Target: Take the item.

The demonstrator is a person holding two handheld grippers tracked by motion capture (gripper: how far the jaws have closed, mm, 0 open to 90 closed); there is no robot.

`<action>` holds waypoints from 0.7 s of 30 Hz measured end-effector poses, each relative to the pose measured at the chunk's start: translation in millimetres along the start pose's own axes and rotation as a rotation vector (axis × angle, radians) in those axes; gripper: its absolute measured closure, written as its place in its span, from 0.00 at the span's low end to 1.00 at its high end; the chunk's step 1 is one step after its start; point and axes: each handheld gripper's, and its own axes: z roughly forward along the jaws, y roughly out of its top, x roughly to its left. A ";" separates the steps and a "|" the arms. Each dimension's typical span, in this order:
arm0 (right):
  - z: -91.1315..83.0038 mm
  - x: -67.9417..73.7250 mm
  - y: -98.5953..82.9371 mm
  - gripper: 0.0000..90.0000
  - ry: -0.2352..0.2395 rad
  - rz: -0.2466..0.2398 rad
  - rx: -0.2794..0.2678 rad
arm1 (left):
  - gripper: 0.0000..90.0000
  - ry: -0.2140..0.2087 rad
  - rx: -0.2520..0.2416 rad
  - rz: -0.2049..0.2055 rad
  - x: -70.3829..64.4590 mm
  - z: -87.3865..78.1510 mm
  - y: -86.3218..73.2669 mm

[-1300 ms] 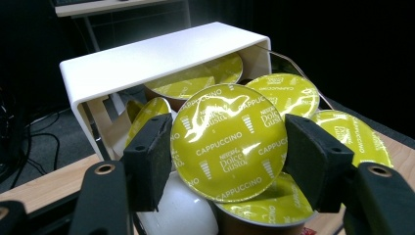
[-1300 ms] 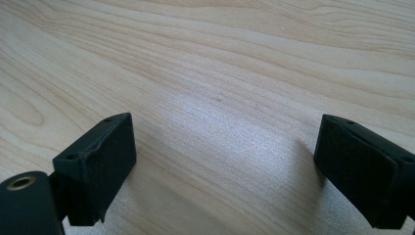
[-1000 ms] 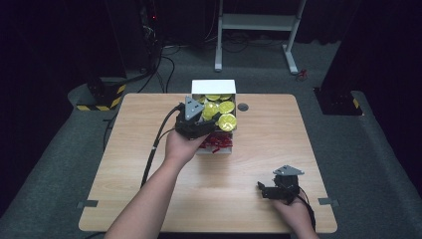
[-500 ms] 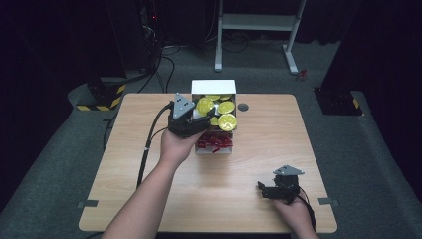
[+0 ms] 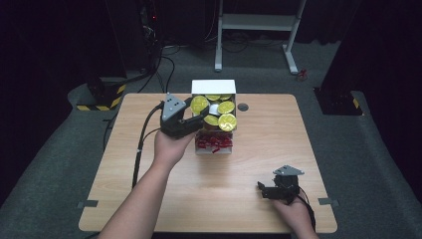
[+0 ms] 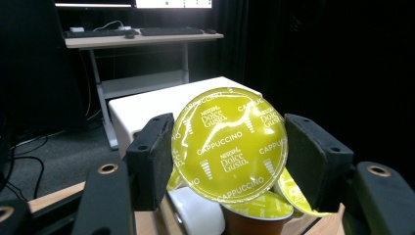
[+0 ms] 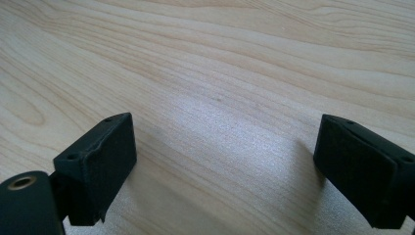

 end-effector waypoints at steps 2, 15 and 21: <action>0.0 0.2 0.0 0.10 0.000 0.002 0.000 | 0.43 0.000 -0.003 -0.005 1.4 -1.4 0.0; 0.0 0.3 0.0 0.10 0.000 0.003 0.000 | 0.43 0.043 -0.019 -0.013 19.6 -18.0 -1.8; -0.1 0.9 -0.1 0.10 0.000 0.007 0.001 | 0.43 0.067 -0.021 -0.017 27.6 -24.6 -3.2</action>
